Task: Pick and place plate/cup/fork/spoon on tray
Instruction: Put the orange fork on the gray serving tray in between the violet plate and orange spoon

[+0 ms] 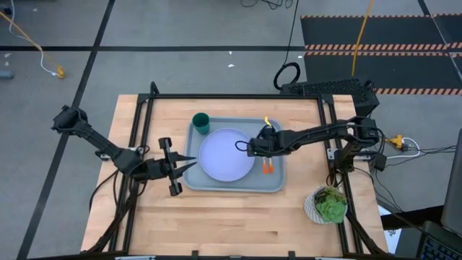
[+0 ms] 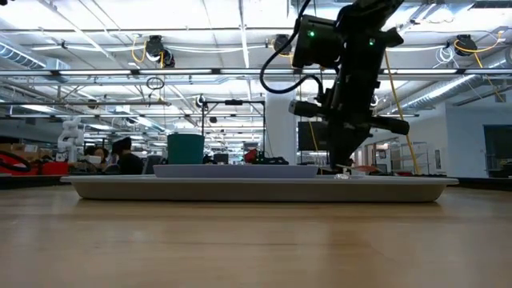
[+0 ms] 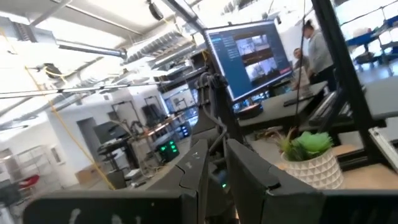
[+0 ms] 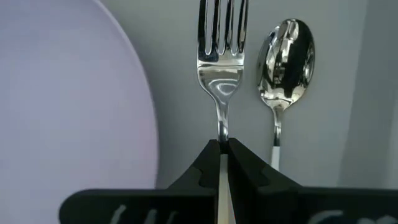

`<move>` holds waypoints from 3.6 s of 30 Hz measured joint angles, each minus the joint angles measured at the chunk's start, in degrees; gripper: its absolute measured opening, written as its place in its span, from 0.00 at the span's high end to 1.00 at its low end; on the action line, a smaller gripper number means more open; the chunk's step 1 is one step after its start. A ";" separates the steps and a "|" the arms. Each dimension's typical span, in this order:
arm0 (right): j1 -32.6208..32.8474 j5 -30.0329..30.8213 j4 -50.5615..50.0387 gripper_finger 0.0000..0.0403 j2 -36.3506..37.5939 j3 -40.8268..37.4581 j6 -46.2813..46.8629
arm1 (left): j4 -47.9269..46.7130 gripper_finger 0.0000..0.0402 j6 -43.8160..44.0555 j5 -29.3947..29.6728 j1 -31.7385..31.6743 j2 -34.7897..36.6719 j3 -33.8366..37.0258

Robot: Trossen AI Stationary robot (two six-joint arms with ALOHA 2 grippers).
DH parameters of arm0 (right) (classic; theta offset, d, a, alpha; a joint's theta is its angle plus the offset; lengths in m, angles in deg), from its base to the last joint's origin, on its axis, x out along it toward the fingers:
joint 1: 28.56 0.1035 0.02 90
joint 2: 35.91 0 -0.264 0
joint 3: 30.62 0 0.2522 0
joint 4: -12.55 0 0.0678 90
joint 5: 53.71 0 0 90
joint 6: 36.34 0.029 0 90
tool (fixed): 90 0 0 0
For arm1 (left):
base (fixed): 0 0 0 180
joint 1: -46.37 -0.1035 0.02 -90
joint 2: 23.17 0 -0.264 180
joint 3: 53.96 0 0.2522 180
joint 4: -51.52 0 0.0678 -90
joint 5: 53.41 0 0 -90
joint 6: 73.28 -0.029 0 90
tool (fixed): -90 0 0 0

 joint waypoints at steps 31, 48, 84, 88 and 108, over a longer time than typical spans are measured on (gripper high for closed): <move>1.37 0.01 5.87 1.00 -5.22 0.01 3.54 | -26.09 0.84 14.38 -16.57 2.42 20.57 0.00; 0.86 -1.70 5.14 1.00 -5.22 0.02 4.88 | -30.52 0.84 20.98 -22.28 -0.32 22.34 0.00; 0.76 -1.57 4.52 0.96 -5.22 0.02 7.19 | -30.51 0.84 20.00 -22.26 -0.32 22.36 0.00; 0.76 -1.57 4.52 0.96 -5.22 0.02 7.19 | -30.65 0.84 20.00 -22.26 -0.32 22.35 0.00; 0.81 -1.70 4.50 0.96 -5.22 0.02 7.98 | -30.89 0.84 20.00 -22.26 -0.32 22.36 0.00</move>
